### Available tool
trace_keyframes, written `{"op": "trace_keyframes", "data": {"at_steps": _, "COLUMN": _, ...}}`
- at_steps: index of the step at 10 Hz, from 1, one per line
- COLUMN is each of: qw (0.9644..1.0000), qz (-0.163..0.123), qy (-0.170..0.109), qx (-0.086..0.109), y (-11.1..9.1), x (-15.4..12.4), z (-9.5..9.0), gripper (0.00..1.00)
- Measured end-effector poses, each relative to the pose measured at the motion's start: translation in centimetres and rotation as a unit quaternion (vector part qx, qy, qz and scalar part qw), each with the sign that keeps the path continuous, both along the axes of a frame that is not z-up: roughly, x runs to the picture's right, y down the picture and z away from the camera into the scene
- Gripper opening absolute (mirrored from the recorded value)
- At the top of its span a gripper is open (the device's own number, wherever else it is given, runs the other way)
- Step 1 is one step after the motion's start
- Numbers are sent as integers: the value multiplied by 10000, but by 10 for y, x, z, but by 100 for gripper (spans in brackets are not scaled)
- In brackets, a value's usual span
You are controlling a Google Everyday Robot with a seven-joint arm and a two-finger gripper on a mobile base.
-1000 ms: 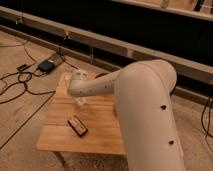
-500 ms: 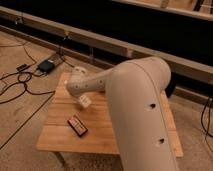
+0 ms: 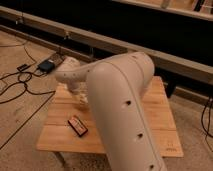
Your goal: Stand the bottle upright
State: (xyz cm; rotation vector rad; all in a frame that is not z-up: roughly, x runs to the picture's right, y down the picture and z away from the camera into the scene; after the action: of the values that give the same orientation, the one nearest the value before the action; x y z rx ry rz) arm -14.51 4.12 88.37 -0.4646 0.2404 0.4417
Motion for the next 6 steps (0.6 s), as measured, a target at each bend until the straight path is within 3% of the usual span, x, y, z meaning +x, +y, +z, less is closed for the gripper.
{"op": "trace_keyframes", "data": {"at_steps": 2, "qw": 9997, "qz": -177, "qy": 166, "qx": -99, "y": -3, "x": -2, "z": 13, "gripper": 0}}
{"op": "trace_keyframes", "data": {"at_steps": 6, "qw": 9983, "qz": -58, "qy": 343, "qx": -474, "y": 15, "x": 2, "z": 44, "gripper": 0}}
